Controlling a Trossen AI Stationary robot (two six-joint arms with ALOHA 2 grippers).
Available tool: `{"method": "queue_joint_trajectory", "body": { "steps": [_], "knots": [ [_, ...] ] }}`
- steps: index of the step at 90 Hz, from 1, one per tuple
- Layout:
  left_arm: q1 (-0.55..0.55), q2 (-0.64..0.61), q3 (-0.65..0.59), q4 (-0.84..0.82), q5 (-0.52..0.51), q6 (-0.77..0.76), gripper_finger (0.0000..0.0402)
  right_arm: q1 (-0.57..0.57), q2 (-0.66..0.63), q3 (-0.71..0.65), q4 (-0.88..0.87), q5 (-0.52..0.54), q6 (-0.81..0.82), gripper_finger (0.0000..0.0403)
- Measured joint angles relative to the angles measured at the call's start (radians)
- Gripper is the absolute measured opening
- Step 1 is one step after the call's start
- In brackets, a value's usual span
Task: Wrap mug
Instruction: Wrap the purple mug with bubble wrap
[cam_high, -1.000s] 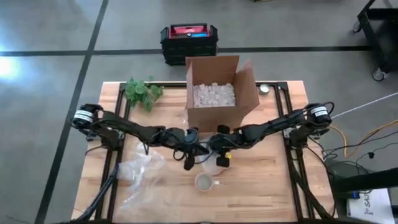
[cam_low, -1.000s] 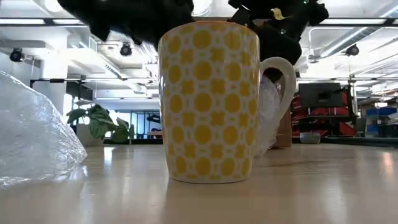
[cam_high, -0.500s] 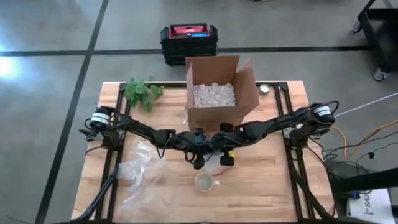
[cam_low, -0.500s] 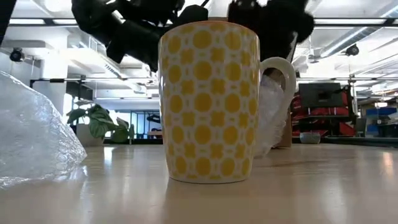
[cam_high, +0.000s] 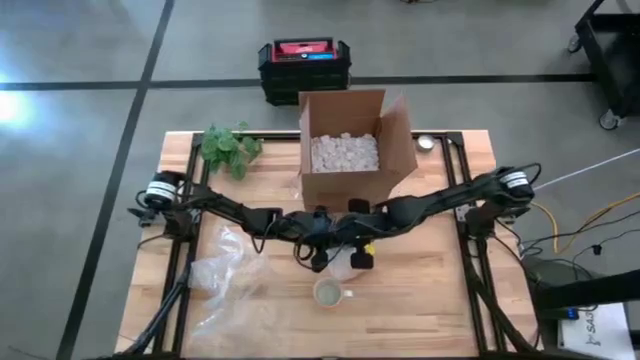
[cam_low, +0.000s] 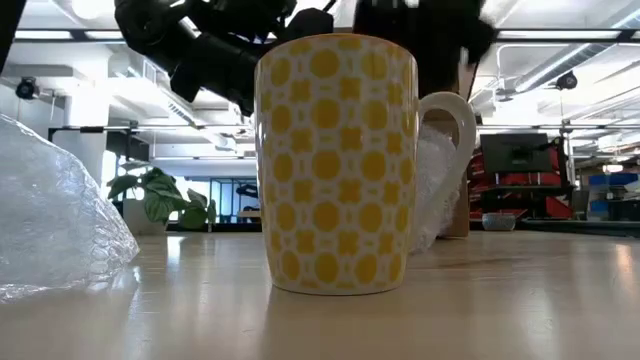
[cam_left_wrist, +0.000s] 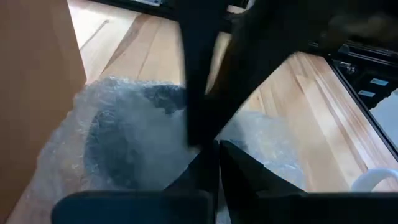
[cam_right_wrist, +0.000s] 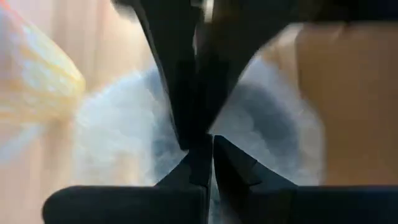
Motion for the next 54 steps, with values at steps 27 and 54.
{"method": "queue_joint_trajectory", "body": {
  "steps": [27,54],
  "knots": [
    [-0.048,-0.157,-0.004,-0.183,0.0,-0.024,0.0,-0.006,0.086,-0.019,0.03,-0.005,0.014,0.0002],
    [-0.108,-0.265,-0.037,-0.558,-0.138,-0.108,0.0,-0.006,0.074,-0.013,0.058,-0.008,-0.015,0.0002]
  ]
}}
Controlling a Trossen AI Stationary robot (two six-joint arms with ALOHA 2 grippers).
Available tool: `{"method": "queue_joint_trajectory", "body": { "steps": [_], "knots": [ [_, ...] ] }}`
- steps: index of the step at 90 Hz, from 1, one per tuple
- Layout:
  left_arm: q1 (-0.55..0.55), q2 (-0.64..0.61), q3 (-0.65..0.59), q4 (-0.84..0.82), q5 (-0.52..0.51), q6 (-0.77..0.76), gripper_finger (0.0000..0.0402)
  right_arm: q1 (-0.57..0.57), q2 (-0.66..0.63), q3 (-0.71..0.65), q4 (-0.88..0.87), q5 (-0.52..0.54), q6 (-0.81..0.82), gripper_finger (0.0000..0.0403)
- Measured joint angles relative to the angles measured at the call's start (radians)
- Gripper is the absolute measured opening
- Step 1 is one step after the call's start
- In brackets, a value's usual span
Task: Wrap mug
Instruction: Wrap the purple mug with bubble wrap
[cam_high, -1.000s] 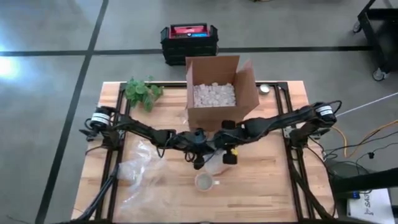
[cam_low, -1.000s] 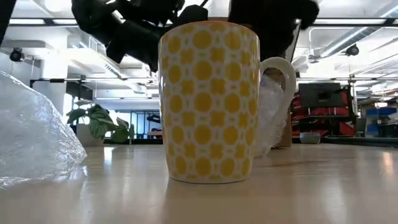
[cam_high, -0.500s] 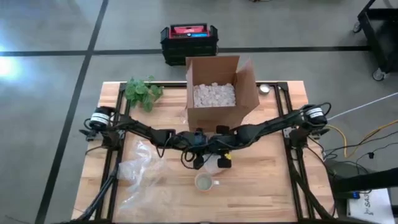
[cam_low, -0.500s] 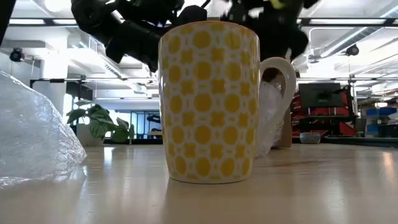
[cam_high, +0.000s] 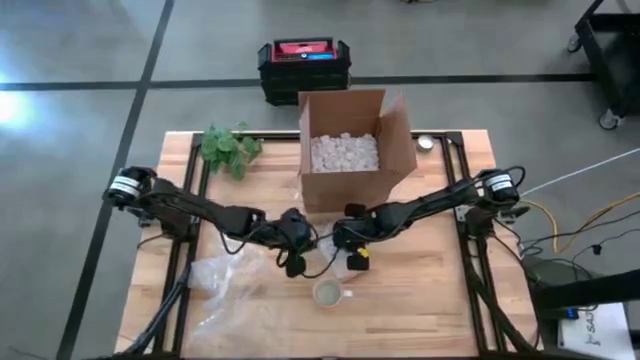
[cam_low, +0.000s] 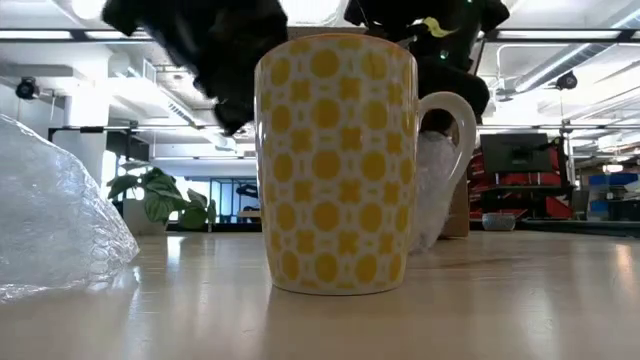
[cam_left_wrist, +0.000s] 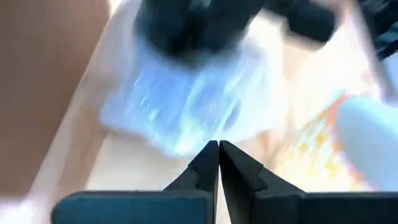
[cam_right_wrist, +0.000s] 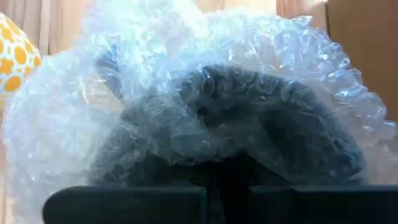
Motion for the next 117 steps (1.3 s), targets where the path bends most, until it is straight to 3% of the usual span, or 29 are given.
{"method": "queue_joint_trajectory", "body": {
  "steps": [15,33,49,84,117],
  "knots": [
    [0.002,0.098,-0.057,0.223,0.005,0.033,0.0,0.0,0.0,0.004,0.012,0.0,0.001,0.0002],
    [0.014,0.143,-0.032,0.43,0.008,0.11,0.0,0.0,0.0,0.004,0.02,-0.001,0.012,0.0002],
    [0.032,0.137,0.003,0.431,0.005,0.169,0.0,0.005,-0.002,0.002,0.067,-0.027,0.015,0.0002],
    [0.047,0.156,-0.018,0.448,0.025,0.139,0.0,0.006,-0.003,-0.003,0.109,-0.044,0.014,0.0002],
    [0.049,0.071,-0.018,0.417,0.071,0.116,0.0,0.007,0.005,0.002,0.112,-0.053,0.028,0.0002]
  ]
}}
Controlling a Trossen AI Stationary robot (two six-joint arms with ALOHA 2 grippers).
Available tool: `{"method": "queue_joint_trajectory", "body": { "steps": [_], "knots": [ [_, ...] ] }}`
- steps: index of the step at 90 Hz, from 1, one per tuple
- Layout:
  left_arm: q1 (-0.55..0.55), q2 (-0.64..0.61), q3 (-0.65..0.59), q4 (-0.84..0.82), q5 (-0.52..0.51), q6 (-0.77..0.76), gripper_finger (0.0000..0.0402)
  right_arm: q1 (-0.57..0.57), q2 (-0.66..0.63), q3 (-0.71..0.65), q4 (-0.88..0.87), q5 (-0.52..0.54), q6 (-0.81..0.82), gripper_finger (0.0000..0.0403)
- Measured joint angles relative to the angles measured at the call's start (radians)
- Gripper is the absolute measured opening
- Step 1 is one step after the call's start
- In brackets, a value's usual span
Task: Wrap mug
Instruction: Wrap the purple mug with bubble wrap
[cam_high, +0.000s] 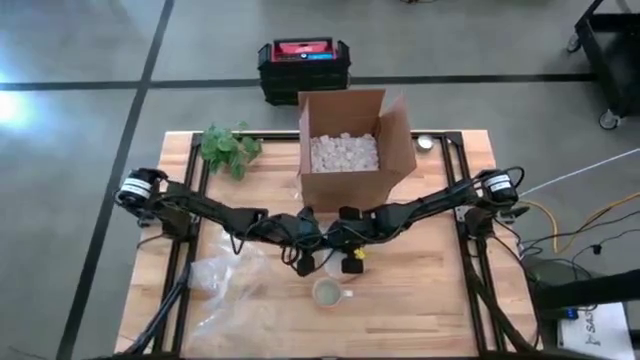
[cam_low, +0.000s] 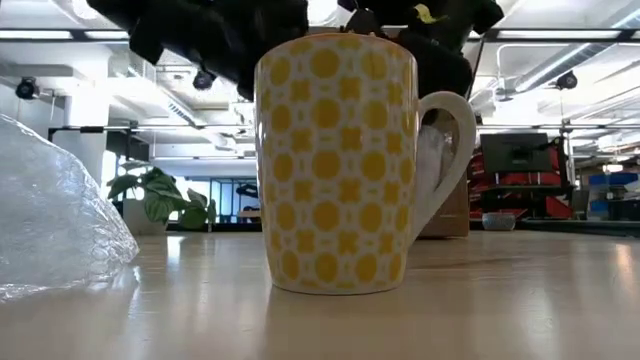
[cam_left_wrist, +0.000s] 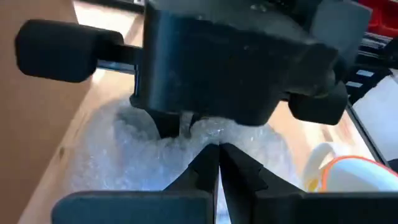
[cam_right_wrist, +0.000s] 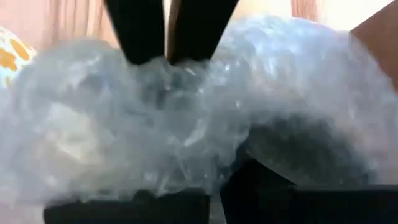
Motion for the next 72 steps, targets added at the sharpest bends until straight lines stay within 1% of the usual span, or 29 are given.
{"method": "queue_joint_trajectory", "body": {
  "steps": [11,21,33,43,52,59,66,72],
  "knots": [
    [0.003,0.026,-0.001,0.031,0.001,0.003,0.0,0.0,0.0,0.0,0.013,0.0,0.0,0.0002],
    [0.005,0.08,0.003,0.088,0.012,0.003,0.0,0.0,0.001,0.0,0.006,-0.003,-0.001,0.0002],
    [0.004,0.141,0.005,0.118,0.02,0.0,0.0,0.001,-0.001,0.0,-0.002,-0.006,-0.009,0.0002],
    [0.004,0.153,0.005,0.095,0.021,0.0,0.0,0.0,-0.003,0.02,-0.028,0.0,-0.008,0.0002],
    [0.003,0.14,0.003,0.055,0.032,0.003,0.0,-0.001,-0.012,0.06,-0.094,0.005,-0.013,0.0002],
    [0.006,0.139,-0.007,-0.012,0.014,0.003,0.0,-0.001,-0.027,0.098,-0.157,0.005,-0.023,0.0002],
    [0.008,0.129,-0.004,-0.017,0.006,0.003,0.0,-0.001,-0.046,0.122,-0.206,0.001,-0.031,0.0002],
    [0.007,0.126,0.0,-0.027,-0.003,0.003,0.0,-0.001,-0.058,0.134,-0.204,0.0,-0.034,0.0002]
  ]
}}
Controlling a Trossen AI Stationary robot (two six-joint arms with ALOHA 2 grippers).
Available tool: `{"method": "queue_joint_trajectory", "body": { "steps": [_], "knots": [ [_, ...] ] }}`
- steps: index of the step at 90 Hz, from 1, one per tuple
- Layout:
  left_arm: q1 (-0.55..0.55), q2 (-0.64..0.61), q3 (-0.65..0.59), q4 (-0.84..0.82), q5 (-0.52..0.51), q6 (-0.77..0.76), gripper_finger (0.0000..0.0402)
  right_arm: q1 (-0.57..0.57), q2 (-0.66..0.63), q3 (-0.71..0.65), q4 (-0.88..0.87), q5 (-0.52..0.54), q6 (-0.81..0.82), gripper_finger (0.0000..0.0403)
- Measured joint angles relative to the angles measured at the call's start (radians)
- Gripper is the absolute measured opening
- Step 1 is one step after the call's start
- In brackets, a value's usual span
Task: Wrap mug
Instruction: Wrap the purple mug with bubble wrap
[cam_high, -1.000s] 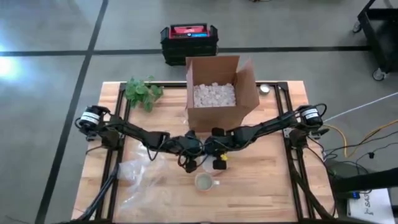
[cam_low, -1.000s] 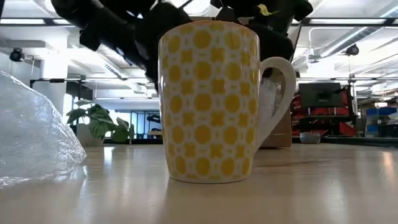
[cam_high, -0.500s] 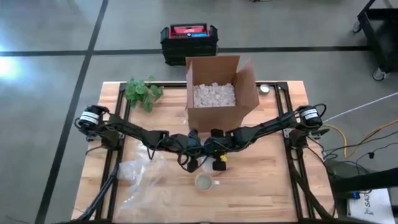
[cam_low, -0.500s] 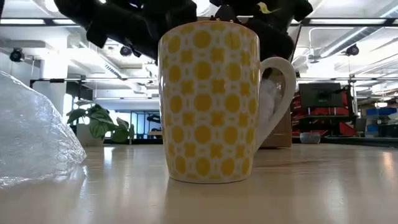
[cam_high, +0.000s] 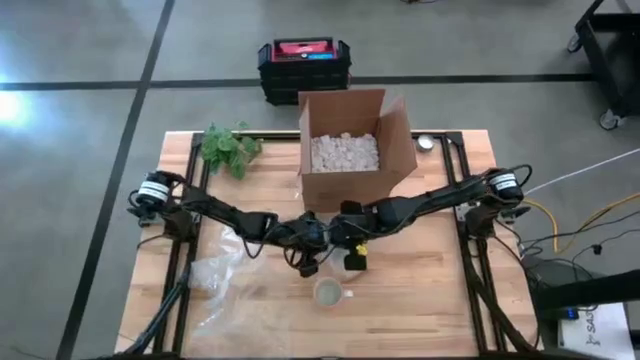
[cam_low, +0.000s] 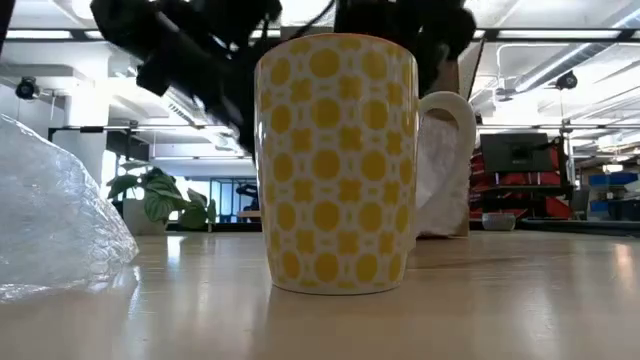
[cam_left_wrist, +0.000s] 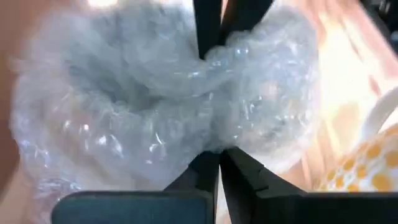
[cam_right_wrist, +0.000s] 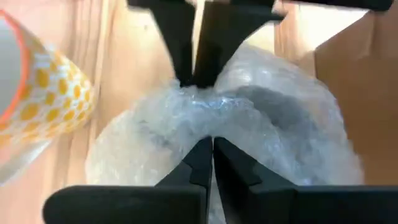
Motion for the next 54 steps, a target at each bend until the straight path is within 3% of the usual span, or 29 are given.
{"method": "queue_joint_trajectory", "body": {
  "steps": [54],
  "knots": [
    [0.001,-0.12,0.008,0.006,-0.015,0.027,0.0,-0.006,0.108,-0.046,0.112,0.006,-0.002,0.0002]
  ]
}}
